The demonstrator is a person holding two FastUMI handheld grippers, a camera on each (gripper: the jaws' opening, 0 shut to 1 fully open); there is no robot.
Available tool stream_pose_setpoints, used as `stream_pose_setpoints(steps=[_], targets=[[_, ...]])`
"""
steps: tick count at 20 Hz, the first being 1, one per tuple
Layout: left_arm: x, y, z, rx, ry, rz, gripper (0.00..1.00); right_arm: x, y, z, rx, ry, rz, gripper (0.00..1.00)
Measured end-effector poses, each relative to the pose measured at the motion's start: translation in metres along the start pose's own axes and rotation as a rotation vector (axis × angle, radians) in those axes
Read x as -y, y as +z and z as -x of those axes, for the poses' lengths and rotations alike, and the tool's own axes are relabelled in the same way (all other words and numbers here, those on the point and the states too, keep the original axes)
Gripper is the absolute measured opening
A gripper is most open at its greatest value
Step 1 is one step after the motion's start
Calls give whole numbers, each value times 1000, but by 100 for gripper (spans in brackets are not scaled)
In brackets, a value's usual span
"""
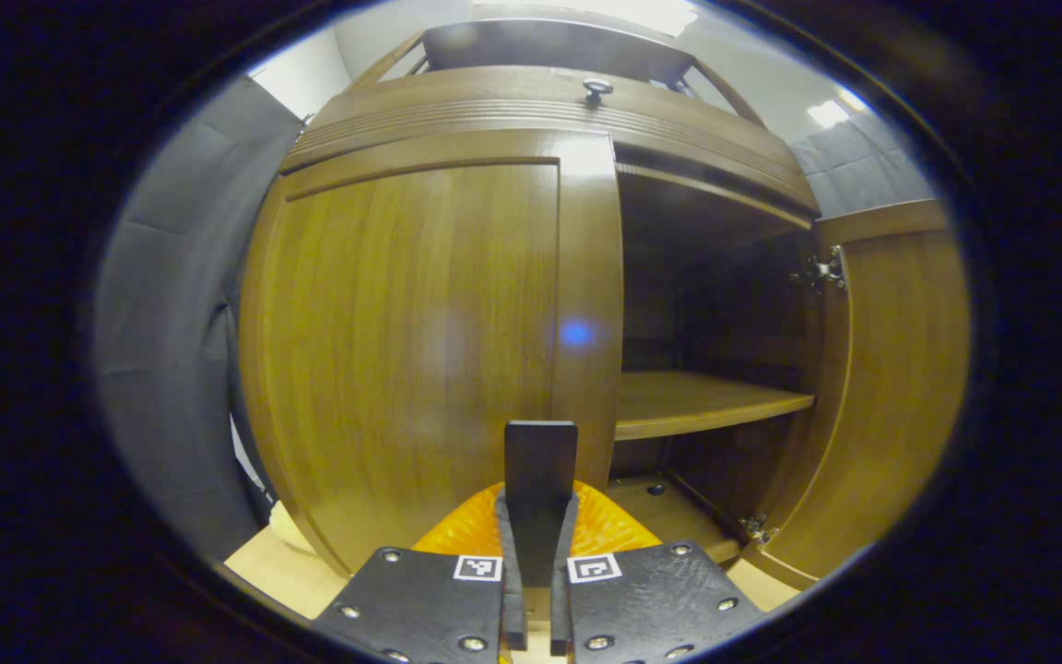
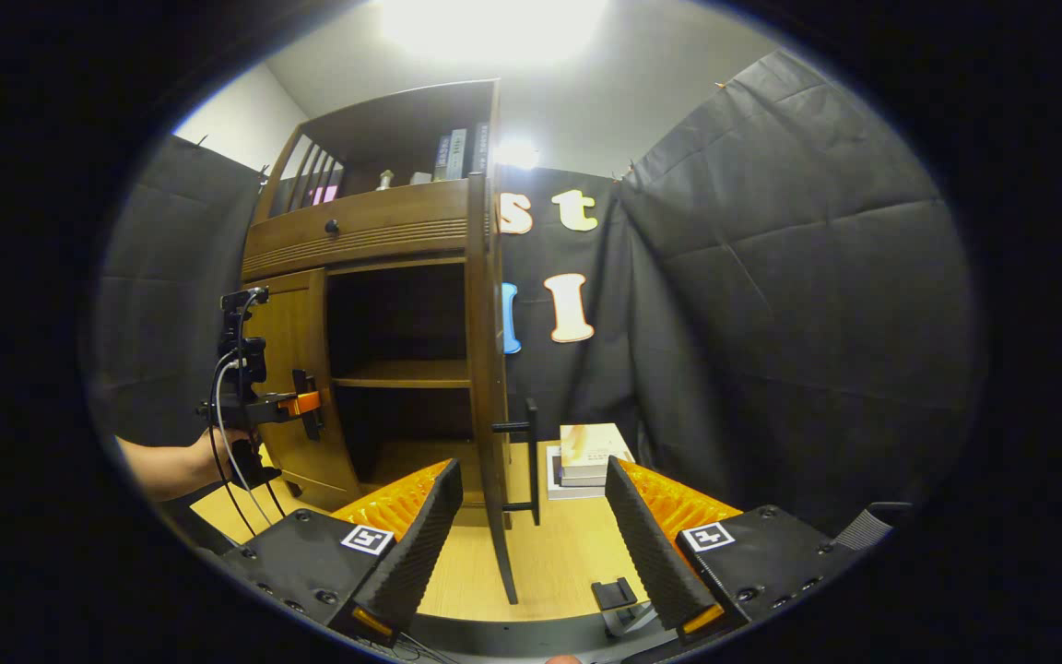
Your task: Open the right door of the double-door shoe cabinet with the right hand, and open the left door with the left hand.
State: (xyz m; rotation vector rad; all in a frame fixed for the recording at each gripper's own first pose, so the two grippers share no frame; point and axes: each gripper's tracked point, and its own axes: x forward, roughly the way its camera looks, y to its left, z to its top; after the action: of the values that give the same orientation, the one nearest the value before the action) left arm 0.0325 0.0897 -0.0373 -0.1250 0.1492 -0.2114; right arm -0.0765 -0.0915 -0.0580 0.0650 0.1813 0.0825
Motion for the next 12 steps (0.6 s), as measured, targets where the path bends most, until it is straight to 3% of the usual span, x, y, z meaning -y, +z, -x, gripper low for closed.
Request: stream_pose_setpoints(steps=[1, 2, 7, 8, 11, 12], targets=[[0, 1, 6, 2, -5, 2, 10, -9, 0, -1, 3, 20, 7, 93], [0, 3, 9, 2, -9, 2, 11, -17, 1, -4, 4, 41, 15, 98], [-6, 4, 32, 1, -11, -1, 8, -54, 7, -16, 12, 138, 16, 98], [-8, 5, 36, 0, -12, -3, 8, -61, 7, -18, 13, 155, 16, 93], [-17, 3, 50, 1, -14, -2, 14, -82, 9, -25, 15, 204, 22, 98], [-20, 3, 54, 1, -13, 2, 11, -89, 8, -27, 16, 220, 23, 98]])
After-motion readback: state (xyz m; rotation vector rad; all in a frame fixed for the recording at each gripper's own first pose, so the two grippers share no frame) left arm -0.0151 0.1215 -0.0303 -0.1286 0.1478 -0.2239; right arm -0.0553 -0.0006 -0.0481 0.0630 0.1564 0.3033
